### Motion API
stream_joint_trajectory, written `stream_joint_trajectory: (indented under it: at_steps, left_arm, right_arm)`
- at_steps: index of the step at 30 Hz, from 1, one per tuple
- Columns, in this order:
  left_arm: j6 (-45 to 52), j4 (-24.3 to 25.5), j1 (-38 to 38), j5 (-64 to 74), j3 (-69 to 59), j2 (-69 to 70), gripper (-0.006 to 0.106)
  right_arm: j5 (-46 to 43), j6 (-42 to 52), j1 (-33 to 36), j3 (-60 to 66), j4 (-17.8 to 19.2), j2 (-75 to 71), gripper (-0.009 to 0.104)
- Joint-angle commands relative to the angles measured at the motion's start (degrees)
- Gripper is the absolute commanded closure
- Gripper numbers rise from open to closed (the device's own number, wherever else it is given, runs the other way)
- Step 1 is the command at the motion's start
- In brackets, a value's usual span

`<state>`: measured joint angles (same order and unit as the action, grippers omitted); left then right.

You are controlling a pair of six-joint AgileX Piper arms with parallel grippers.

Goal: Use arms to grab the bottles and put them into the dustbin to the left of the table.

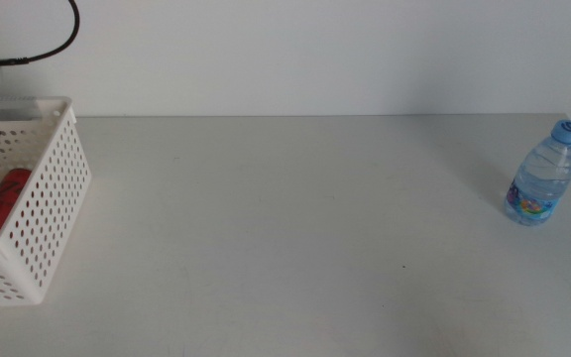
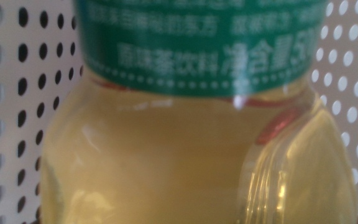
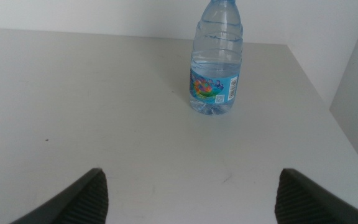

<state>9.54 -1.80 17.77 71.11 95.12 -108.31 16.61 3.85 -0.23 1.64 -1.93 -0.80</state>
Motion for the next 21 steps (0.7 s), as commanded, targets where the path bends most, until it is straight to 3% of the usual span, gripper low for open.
stream_joint_trajectory:
  at_steps: [1, 6, 14, 21]
  left_arm:
    - [-0.66, 0.02, -0.03, 3.08, 0.26, 3.63, 0.100]
    - [-0.43, -0.58, -0.03, 2.13, -1.04, 3.63, 0.082]
    - [-0.37, -4.03, -0.03, 2.12, -0.97, 3.63, 0.006]
    - [-0.66, -7.97, -0.03, 3.36, 0.82, 5.26, 0.007]
  right_arm:
    - [-4.02, 0.38, -0.39, -0.57, 0.48, -1.23, 0.017]
    - [-4.02, 0.38, -0.39, -0.57, 0.48, -1.23, 0.017]
    - [-4.02, 0.38, -0.39, -0.57, 0.48, -1.23, 0.017]
    - [-4.02, 0.38, -0.39, -0.57, 0.48, -1.23, 0.017]
